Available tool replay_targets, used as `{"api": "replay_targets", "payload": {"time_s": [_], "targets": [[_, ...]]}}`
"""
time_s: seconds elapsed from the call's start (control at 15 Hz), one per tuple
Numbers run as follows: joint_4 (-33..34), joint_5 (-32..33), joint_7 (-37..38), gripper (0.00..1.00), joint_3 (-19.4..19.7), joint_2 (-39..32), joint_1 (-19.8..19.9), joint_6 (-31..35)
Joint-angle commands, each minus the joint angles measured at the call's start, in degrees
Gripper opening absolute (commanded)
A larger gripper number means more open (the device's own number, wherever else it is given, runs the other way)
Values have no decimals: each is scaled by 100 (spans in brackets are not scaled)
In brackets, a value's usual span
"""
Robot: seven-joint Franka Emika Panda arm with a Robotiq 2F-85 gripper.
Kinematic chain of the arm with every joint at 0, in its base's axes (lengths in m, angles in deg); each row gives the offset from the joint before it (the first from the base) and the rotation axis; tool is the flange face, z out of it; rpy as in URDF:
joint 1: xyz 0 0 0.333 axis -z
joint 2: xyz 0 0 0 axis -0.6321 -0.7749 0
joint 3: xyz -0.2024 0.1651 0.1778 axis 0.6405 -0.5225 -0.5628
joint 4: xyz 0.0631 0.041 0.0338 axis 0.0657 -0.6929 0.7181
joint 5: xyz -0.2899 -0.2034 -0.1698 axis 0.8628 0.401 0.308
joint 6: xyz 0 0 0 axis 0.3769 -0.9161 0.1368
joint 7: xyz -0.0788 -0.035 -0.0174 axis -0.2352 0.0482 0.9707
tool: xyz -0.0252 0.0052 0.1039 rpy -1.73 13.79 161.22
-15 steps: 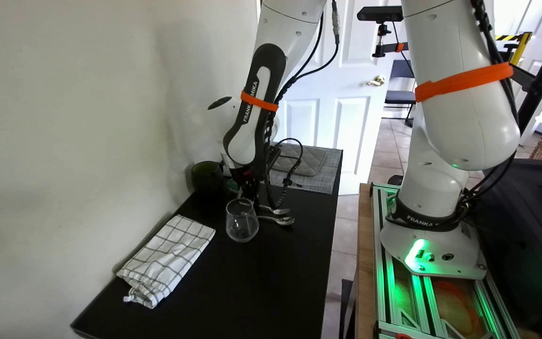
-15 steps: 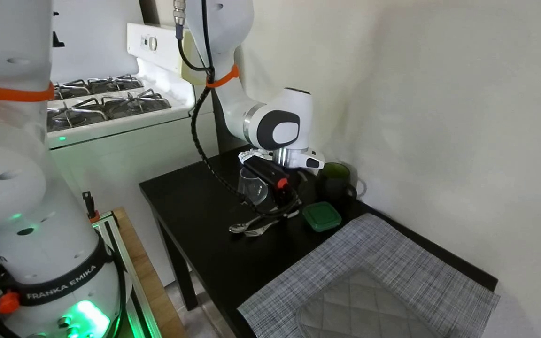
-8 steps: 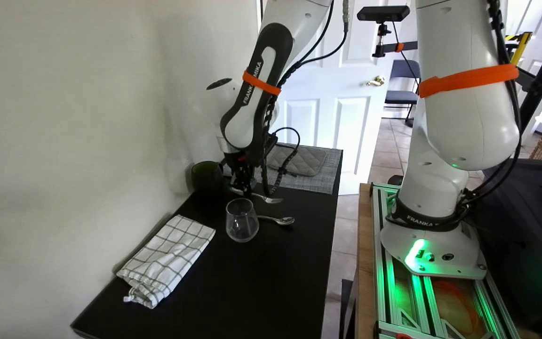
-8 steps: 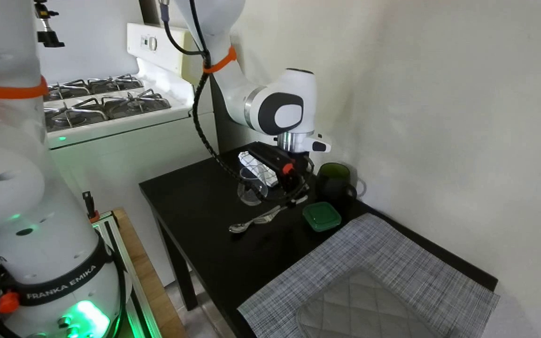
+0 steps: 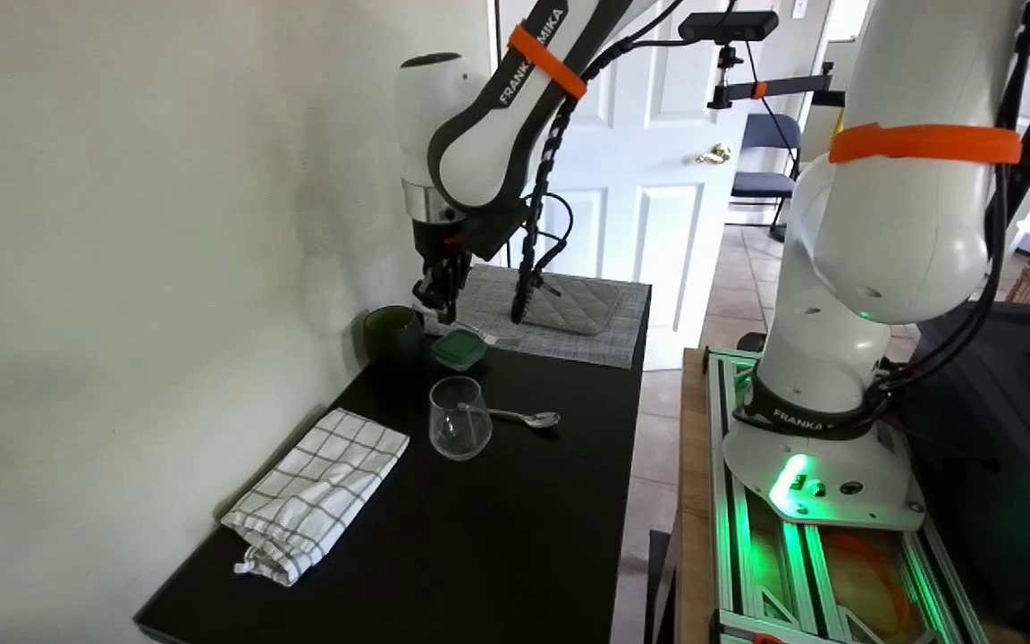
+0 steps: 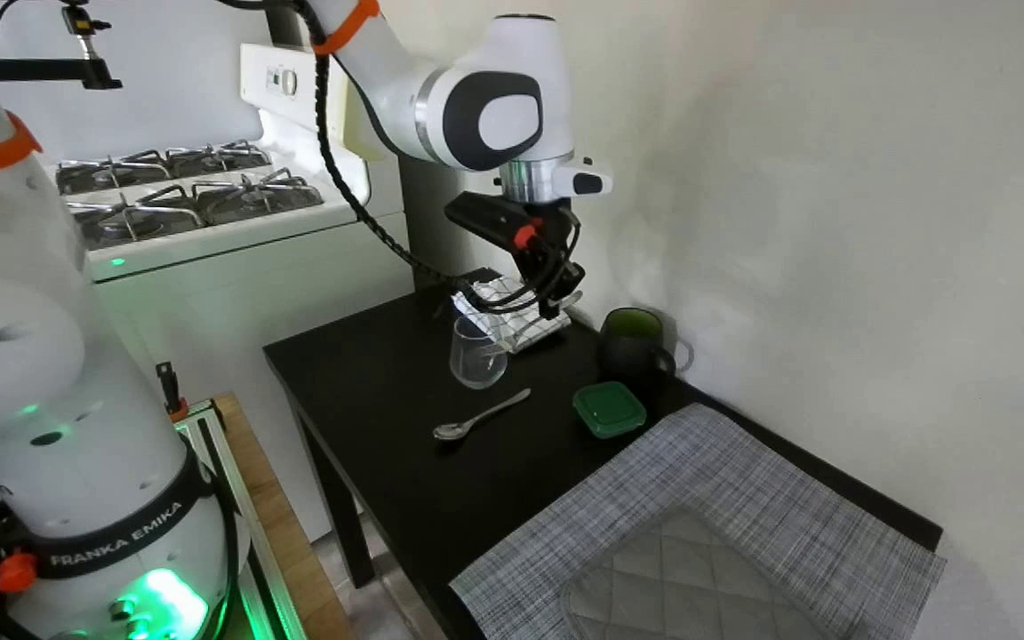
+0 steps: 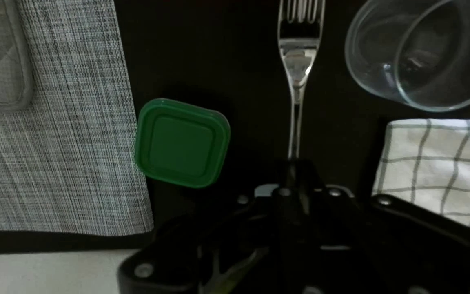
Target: Put the fork in the glass cup
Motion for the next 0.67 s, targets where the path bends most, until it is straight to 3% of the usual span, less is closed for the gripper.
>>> {"api": "replay_targets", "payload": {"time_s": [0.0,0.47,0.53,0.6], "targets": [[-787,-217,167,2,-242,899,-20,483],[-1634,-549,616,2,-724,1385,-52,2251],[-1286,-504,701,2,-855,1062,12,2407],[-1347,-452,735,2,-959,1018,76,2670]]}}
